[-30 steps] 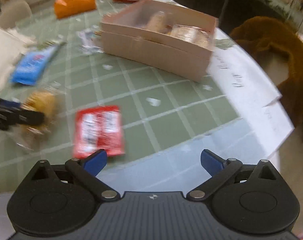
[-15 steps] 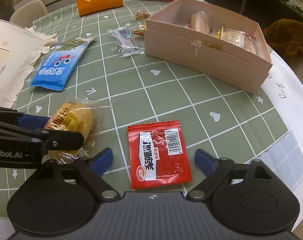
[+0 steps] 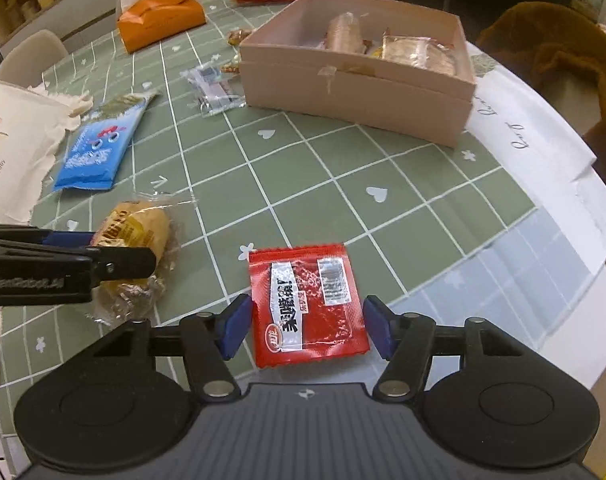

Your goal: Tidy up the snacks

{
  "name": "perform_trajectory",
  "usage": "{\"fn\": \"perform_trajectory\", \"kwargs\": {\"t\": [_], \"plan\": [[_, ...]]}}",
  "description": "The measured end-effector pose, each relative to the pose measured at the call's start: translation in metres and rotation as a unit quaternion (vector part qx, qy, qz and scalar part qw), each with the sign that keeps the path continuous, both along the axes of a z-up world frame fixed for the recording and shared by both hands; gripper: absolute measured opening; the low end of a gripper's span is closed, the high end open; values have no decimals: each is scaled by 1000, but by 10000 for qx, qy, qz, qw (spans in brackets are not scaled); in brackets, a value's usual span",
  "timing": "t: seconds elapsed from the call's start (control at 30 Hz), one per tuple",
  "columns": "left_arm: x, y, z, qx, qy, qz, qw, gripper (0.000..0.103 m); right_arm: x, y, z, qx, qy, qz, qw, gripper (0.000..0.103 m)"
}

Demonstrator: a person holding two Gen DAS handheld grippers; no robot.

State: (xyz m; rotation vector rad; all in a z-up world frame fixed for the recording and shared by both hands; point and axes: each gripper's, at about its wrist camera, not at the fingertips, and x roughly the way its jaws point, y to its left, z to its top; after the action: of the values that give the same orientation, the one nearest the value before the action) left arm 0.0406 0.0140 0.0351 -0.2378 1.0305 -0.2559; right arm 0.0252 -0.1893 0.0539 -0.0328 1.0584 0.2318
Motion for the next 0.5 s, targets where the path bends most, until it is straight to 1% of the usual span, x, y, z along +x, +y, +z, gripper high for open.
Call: {"fn": "perform_trajectory", "kwargs": {"t": [0.03, 0.07, 0.1, 0.2, 0.27, 0.3, 0.33, 0.4, 0.5], "plan": [[-1, 2, 3, -129, -48, -21, 9999, 58, -2, -4, 7, 59, -55, -25, 10000, 58], [-2, 3, 8, -220, -143, -16, 9997, 58, -3, -8, 16, 134, -141, -53, 9998, 53], [-2, 3, 19, -272, -345, -24, 9990, 58, -3, -13, 27, 234, -241, -76, 9994, 53], [5, 3, 60, -315, -964, -74, 9948, 58, 4, -30, 67, 485, -760, -122, 9959, 53], [17, 8, 91, -668, -1234, -3, 9901, 58, 15, -40, 94, 560, -1058, -211, 9926, 53], [25, 9, 105, -832, -1346, -15, 9874, 58, 22, -46, 106, 663, -1154, -201, 9909, 53], [36, 8, 123, -884, -1465, -81, 9852, 58, 30, -50, 119, 750, -1251, -157, 9892, 53], [62, 3, 154, -885, -1657, -253, 9819, 58, 50, -56, 144, 771, -1467, -78, 9861, 53], [106, -9, 183, -821, -1623, -403, 9825, 58, 86, -62, 176, 784, -1742, 13, 9816, 53]]}}
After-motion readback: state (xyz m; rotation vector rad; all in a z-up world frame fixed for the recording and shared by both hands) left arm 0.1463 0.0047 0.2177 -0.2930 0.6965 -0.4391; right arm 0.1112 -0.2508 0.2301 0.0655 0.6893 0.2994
